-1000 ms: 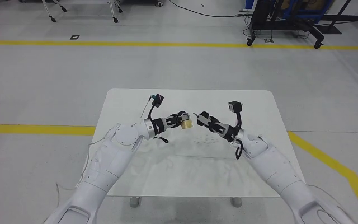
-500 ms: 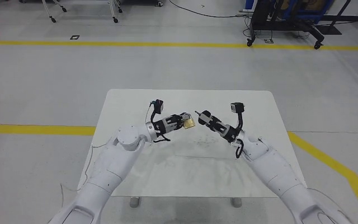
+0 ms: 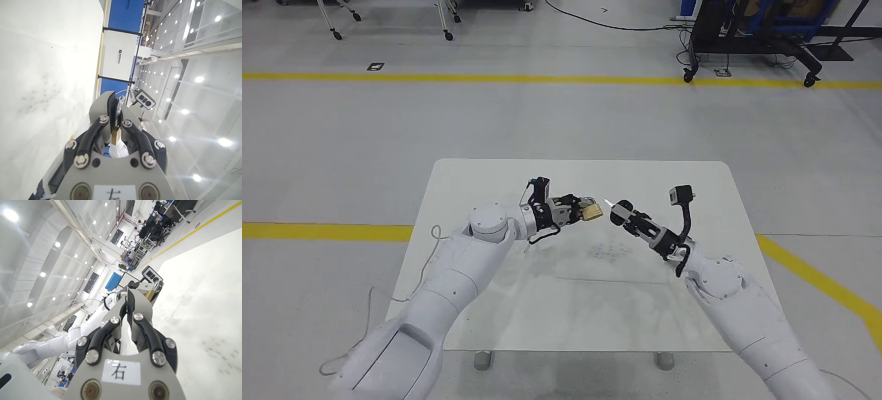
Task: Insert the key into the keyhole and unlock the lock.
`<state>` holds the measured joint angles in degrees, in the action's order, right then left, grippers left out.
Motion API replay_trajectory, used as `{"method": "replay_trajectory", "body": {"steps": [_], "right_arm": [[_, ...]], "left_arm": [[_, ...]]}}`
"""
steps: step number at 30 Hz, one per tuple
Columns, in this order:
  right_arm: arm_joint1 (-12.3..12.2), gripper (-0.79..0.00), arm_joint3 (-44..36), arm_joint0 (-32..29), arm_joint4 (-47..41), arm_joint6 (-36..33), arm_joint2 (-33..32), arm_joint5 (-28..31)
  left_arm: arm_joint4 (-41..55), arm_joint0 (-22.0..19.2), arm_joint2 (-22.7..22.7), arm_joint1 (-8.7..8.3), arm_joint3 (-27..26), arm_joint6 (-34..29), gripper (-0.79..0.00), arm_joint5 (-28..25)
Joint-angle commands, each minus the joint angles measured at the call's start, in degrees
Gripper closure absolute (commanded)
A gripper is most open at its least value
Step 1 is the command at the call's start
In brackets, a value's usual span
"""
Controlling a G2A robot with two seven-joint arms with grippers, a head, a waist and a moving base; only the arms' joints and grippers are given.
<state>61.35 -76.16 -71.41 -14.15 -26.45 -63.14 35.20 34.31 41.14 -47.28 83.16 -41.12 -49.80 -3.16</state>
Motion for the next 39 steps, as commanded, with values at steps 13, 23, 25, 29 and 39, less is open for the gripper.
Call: {"method": "replay_trajectory", "body": {"steps": [13, 23, 25, 29, 39], "right_arm": [[0.3, 0.0, -3.4, -0.9, -1.6, 0.0, 1.0, -10.0], [-0.1, 0.0, -16.0, -7.5, -3.4, 5.4, -1.5, -34.2], [0.0, 0.0, -18.4, -8.3, -4.0, 6.5, -1.5, -36.2], [0.5, 0.0, -19.5, -8.7, -4.2, 9.0, -0.8, -37.6], [2.0, 0.0, -15.7, -5.3, -3.9, 11.1, 2.3, -36.9]], "left_arm": [[-3.3, 1.7, -2.2, -1.03, -3.6, 5.6, 0.0, 2.5], [-5.7, 2.7, -3.3, -1.39, -6.2, 9.0, 0.0, 7.8], [-5.5, 3.1, -3.7, -1.41, -6.8, 10.0, 0.0, 7.7], [-5.5, 3.4, -4.5, -1.47, -7.3, 10.6, 0.0, 7.9], [-6.4, 3.4, -5.0, -1.47, -7.0, 9.1, 0.0, 9.6]]}}
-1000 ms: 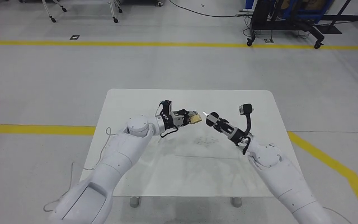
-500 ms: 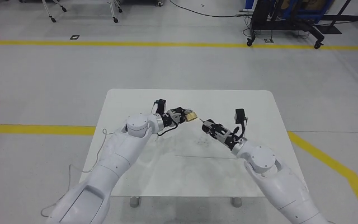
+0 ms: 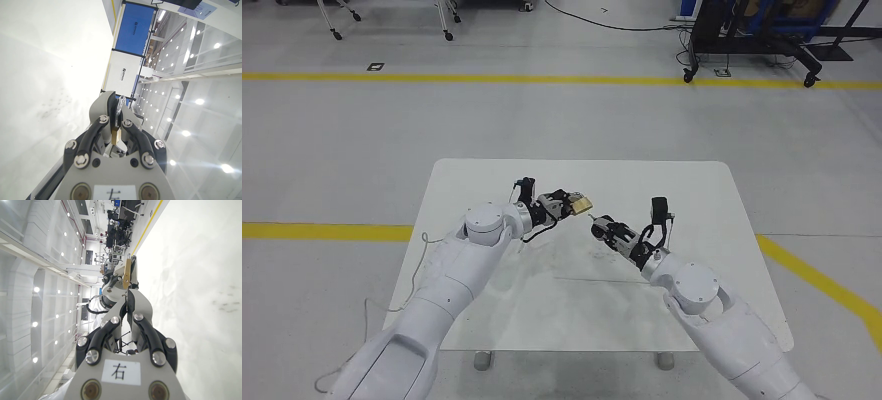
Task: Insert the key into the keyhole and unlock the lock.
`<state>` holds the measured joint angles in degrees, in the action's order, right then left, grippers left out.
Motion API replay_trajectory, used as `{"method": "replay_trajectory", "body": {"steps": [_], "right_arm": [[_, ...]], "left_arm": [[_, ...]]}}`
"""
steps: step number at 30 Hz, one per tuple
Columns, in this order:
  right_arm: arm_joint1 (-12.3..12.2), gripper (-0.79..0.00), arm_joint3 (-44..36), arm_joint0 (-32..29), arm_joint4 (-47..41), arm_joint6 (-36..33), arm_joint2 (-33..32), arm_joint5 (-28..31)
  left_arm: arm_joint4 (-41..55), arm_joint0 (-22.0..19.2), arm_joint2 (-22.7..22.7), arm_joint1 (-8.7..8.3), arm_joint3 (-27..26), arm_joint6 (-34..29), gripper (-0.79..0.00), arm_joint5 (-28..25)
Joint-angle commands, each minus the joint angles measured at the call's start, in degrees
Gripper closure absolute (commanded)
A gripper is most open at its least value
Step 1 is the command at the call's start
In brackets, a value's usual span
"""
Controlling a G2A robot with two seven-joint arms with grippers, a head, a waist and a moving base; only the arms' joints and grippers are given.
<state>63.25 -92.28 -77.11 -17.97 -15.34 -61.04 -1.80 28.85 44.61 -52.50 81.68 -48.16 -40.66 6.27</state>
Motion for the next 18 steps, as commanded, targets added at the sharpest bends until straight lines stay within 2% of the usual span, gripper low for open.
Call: {"method": "replay_trajectory", "body": {"steps": [1, 9, 18], "right_arm": [[0.3, 0.0, 0.9, 0.9, -0.2, 0.1, 0.4, 0.2], [1.3, 0.0, 3.9, 3.1, 0.3, 0.9, 1.7, 0.2], [2.0, 0.0, 4.1, 3.0, 1.8, 2.8, 1.8, 0.7]], "left_arm": [[-0.9, -0.1, 0.3, 0.07, 0.0, -0.1, 0.0, 0.3], [-0.7, -0.2, -0.2, 0.28, 0.4, -0.7, 0.0, -0.1], [-1.1, 0.1, -0.6, 0.45, 0.3, -0.4, 0.0, -0.3]]}}
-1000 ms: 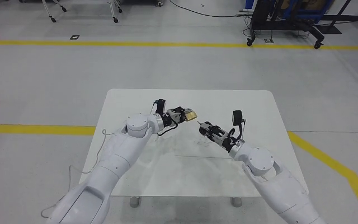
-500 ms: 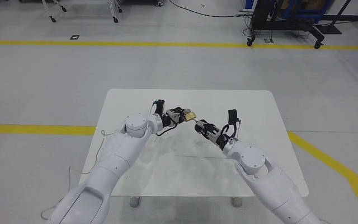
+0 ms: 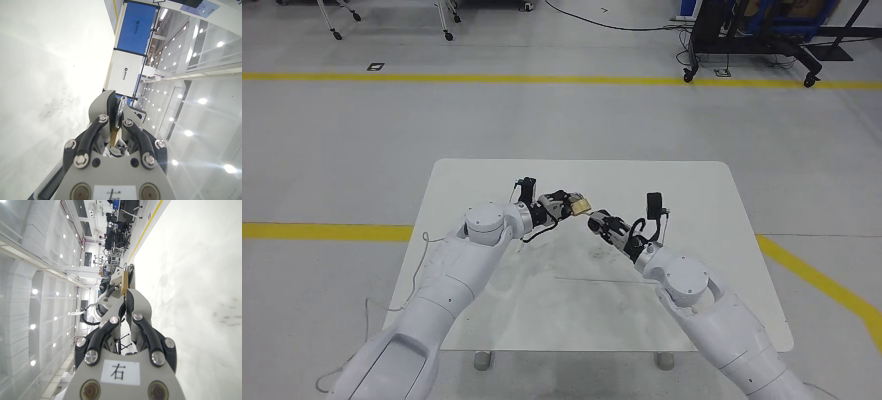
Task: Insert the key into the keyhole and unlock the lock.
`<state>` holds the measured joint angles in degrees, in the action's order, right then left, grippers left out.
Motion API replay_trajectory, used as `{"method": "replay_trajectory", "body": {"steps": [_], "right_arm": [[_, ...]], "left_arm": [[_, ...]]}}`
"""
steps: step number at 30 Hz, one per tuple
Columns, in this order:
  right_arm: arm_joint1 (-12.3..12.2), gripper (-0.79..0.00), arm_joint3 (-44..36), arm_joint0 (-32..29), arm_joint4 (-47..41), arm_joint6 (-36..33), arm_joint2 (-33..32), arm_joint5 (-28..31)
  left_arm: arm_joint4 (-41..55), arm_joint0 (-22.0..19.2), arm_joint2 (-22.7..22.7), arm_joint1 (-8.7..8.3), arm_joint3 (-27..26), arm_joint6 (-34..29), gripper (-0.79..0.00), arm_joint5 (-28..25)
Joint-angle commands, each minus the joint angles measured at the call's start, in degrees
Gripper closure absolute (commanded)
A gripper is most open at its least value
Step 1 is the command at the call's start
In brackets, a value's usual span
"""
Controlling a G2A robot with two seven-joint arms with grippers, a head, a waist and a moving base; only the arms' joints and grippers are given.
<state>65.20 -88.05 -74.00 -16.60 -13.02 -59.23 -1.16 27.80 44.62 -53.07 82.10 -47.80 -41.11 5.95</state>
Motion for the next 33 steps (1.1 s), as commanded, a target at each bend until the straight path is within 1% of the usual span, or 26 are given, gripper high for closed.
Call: {"method": "replay_trajectory", "body": {"steps": [1, 8, 10, 17, 22, 24, 28, 33], "right_arm": [[0.1, 0.0, -0.2, -0.3, 0.9, 0.8, 0.0, 0.1], [0.5, 0.0, -1.0, -1.5, 2.3, 2.3, -0.3, 1.2], [0.7, 0.0, -1.3, -2.0, 1.9, 4.2, -0.7, 3.3], [0.7, 0.0, -1.3, -2.0, 1.9, 4.2, -0.7, 3.3], [0.7, 0.0, -1.5, -2.1, 2.1, 4.5, -0.8, 3.6], [0.9, 0.0, -1.9, -2.6, 4.8, 8.1, -0.8, 5.2], [1.7, 0.0, -1.7, -3.0, 5.6, 11.8, 0.5, 8.9], [2.7, 0.0, 0.3, -2.2, 7.4, 15.2, 2.2, 10.2]], "left_arm": [[-0.1, 0.1, 0.0, 0.07, -0.2, 0.2, 0.0, 0.0], [0.9, 0.7, -0.6, 0.36, -0.6, 1.4, 0.0, -0.7], [3.0, 1.2, -1.0, 0.57, -0.8, 0.9, 0.0, -1.3], [6.1, 1.3, -2.2, 1.0, 0.0, 1.4, 0.0, -2.7], [5.5, 1.3, -2.6, 1.15, 0.1, 3.4, 0.0, -4.0], [4.0, 1.2, -2.3, 1.23, -0.2, 4.9, 0.0, -4.8], [1.9, 1.6, -1.5, 1.45, -1.2, 6.5, 0.0, -5.3], [1.4, 1.8, -1.5, 1.64, -1.5, 7.0, 0.0, -5.3]]}}
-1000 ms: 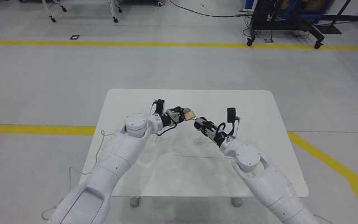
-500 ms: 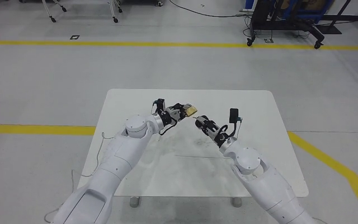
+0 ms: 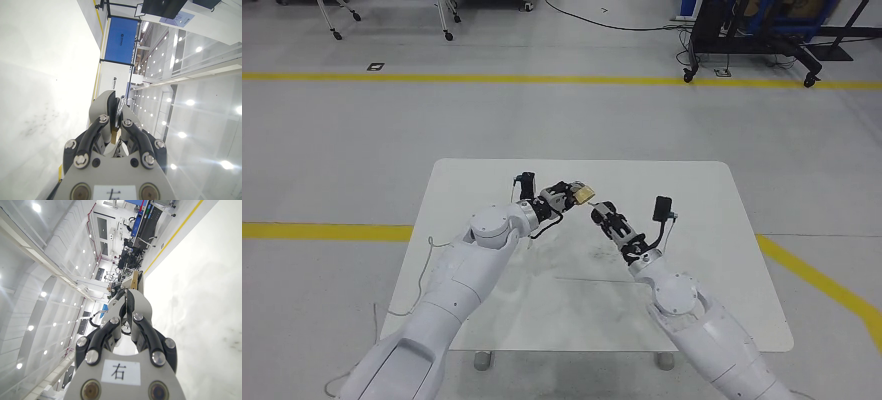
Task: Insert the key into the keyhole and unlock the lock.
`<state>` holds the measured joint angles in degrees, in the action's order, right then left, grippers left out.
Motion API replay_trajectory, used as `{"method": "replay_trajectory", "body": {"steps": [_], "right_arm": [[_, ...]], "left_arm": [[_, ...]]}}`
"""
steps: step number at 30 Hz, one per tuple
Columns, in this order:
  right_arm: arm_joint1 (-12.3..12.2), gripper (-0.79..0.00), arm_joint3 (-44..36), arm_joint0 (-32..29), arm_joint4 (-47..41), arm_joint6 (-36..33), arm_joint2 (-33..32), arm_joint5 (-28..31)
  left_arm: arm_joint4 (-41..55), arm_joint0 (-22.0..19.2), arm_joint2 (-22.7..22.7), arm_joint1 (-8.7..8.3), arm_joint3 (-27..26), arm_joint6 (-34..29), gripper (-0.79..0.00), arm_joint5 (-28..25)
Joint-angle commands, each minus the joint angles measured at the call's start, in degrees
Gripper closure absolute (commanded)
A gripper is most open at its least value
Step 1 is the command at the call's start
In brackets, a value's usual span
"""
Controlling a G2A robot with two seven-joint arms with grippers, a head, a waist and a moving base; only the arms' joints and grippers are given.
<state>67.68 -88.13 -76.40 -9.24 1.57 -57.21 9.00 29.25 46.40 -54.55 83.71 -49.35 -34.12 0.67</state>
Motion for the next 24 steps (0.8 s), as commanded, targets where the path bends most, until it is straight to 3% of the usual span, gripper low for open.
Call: {"method": "replay_trajectory", "body": {"steps": [1, 9, 24], "right_arm": [[0.4, 0.0, 0.7, 0.4, 0.1, 1.1, 0.4, 0.1], [1.4, 0.0, 2.1, 1.3, 3.5, 4.7, 0.7, -0.5], [2.9, 0.0, 2.6, 1.6, 7.6, 5.1, 1.6, -2.0]], "left_arm": [[-0.2, 0.0, -0.1, 0.04, 0.0, -0.1, 0.0, 0.1], [-0.4, -0.2, -0.4, 0.22, 0.4, -0.8, 0.0, 0.5], [-0.6, -0.4, -1.0, 0.65, 1.2, -1.3, 0.0, 0.4]]}}
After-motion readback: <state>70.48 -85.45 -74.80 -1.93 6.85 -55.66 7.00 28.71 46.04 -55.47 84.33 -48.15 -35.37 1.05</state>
